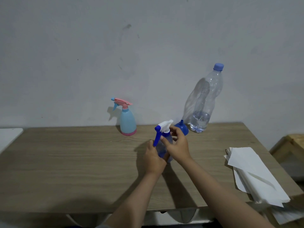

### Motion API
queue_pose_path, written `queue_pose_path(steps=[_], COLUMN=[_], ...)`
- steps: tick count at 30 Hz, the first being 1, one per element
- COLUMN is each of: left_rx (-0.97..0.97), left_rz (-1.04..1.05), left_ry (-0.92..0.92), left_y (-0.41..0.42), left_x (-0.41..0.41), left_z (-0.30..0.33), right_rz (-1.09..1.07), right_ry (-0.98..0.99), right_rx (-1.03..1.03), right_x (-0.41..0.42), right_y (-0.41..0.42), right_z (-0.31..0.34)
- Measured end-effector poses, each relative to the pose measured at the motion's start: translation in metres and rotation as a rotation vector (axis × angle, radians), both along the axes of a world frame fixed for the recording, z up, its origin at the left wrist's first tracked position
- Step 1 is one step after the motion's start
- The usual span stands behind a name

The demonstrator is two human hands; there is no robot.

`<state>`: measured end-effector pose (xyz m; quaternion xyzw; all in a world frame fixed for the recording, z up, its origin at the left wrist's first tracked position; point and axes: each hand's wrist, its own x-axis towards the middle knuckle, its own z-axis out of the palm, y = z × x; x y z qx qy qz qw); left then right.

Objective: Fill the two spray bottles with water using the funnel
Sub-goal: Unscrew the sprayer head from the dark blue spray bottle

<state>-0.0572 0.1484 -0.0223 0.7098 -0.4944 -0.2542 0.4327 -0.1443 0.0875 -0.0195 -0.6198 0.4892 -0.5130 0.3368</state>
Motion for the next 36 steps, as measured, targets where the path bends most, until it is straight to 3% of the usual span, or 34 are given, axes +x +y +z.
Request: queue_pose_path(steps=[3,11,20,36], left_rx=[-0.018,0.001,-0.029,-0.070], left_rz=[-0.006,-0.034,-0.064,-0.133], left_ry=[0.014,-0.005,-0.047,0.019], left_y=[0.000,0.005,0.007,0.004], left_x=[-0.001,0.003,0.008,0.013], left_z=[0.000,0.007,0.008,0.003], right_rz=[-0.096,-0.072,-0.058,0.080], right_ry=[-0.164,-0.082,-0.158,0.078], right_rx=[0.050,-0.033,-0.003,-0.089], right_x=[0.002,0.002,0.002,0.000], right_y=[0.004,0.010,0.005,0.017], right_z=[0.006,0.008,0.019,0.028])
